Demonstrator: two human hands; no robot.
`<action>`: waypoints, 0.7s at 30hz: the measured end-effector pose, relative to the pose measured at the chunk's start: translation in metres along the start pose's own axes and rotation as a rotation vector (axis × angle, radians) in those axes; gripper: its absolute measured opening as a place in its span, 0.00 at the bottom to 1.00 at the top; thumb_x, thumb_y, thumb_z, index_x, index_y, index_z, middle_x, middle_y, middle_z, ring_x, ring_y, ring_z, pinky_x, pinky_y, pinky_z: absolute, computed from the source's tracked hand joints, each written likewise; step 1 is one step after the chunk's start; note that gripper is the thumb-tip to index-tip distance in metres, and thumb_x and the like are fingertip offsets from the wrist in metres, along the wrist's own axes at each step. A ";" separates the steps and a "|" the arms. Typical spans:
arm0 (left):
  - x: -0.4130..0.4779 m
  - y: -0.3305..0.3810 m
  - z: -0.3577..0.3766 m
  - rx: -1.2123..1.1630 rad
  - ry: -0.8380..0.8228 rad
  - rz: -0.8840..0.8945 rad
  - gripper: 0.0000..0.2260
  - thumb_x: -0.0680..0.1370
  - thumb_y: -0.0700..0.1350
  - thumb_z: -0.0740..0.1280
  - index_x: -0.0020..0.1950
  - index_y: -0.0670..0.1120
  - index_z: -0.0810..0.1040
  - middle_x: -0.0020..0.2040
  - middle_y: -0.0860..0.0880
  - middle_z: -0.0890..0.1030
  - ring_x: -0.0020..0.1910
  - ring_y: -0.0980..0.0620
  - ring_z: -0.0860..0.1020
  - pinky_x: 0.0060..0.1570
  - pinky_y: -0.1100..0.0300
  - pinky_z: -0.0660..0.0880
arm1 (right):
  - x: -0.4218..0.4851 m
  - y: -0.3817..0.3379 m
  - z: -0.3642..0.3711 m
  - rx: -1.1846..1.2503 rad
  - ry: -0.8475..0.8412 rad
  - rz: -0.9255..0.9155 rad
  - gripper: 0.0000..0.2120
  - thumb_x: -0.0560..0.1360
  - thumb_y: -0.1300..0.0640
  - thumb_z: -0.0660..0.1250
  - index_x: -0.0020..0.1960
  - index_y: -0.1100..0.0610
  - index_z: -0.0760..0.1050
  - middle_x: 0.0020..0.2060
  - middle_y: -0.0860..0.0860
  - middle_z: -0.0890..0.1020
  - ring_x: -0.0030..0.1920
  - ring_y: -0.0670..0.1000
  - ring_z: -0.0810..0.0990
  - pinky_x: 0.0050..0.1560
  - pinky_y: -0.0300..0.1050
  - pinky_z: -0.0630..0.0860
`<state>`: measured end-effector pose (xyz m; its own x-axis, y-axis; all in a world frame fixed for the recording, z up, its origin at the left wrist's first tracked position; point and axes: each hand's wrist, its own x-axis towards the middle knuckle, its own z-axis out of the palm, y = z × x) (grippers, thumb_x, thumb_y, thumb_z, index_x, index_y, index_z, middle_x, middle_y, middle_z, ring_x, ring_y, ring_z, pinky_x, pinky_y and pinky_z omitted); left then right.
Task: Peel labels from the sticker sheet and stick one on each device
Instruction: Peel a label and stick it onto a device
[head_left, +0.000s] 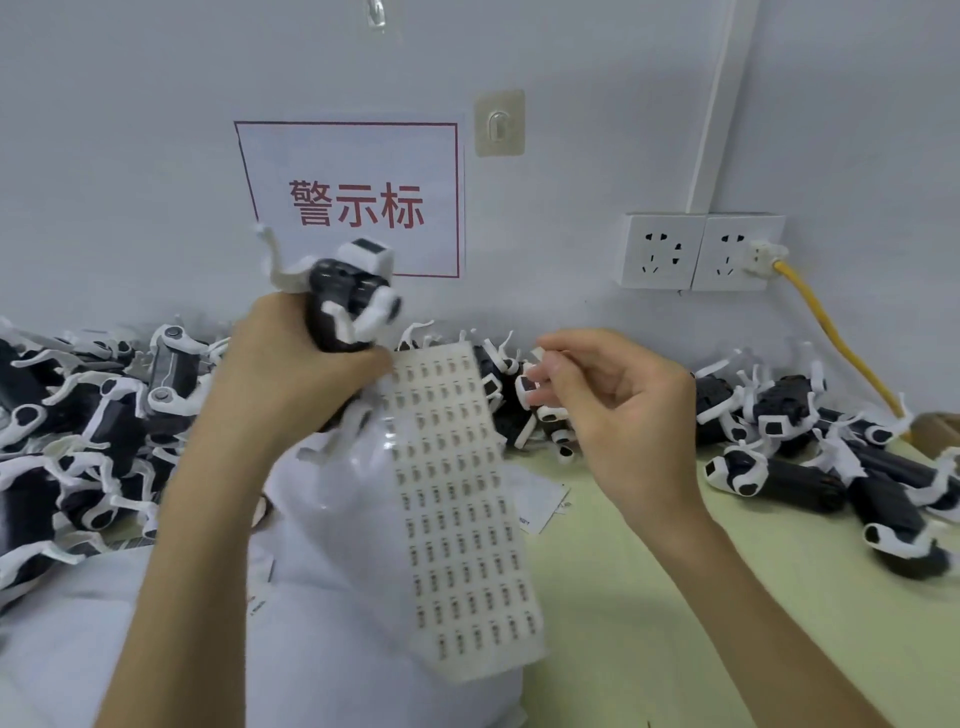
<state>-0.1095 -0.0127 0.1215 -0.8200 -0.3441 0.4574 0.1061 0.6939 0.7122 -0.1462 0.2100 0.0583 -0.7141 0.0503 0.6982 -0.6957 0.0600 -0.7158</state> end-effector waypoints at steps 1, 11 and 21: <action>0.002 -0.005 -0.004 0.041 0.087 -0.028 0.08 0.70 0.41 0.72 0.33 0.46 0.75 0.26 0.50 0.77 0.29 0.48 0.76 0.31 0.57 0.69 | 0.001 -0.001 -0.001 0.000 -0.002 0.006 0.09 0.79 0.65 0.69 0.49 0.52 0.84 0.39 0.49 0.87 0.38 0.51 0.87 0.42 0.51 0.84; -0.011 0.018 -0.001 -0.708 -0.359 -0.113 0.21 0.66 0.43 0.75 0.58 0.42 0.77 0.51 0.48 0.88 0.52 0.51 0.86 0.41 0.65 0.81 | 0.006 -0.010 -0.007 -0.065 0.043 -0.011 0.11 0.76 0.63 0.74 0.50 0.47 0.83 0.41 0.45 0.87 0.39 0.49 0.87 0.43 0.39 0.80; -0.027 0.041 0.037 -0.946 -0.623 -0.030 0.13 0.72 0.38 0.70 0.37 0.56 0.86 0.56 0.43 0.86 0.58 0.45 0.85 0.51 0.59 0.82 | 0.006 -0.019 -0.008 -0.108 0.120 -0.072 0.13 0.73 0.62 0.76 0.48 0.43 0.83 0.41 0.40 0.86 0.44 0.46 0.84 0.47 0.34 0.76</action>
<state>-0.1033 0.0482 0.1184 -0.9385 0.2059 0.2773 0.2479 -0.1576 0.9559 -0.1369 0.2176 0.0760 -0.6437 0.1598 0.7484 -0.7277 0.1746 -0.6633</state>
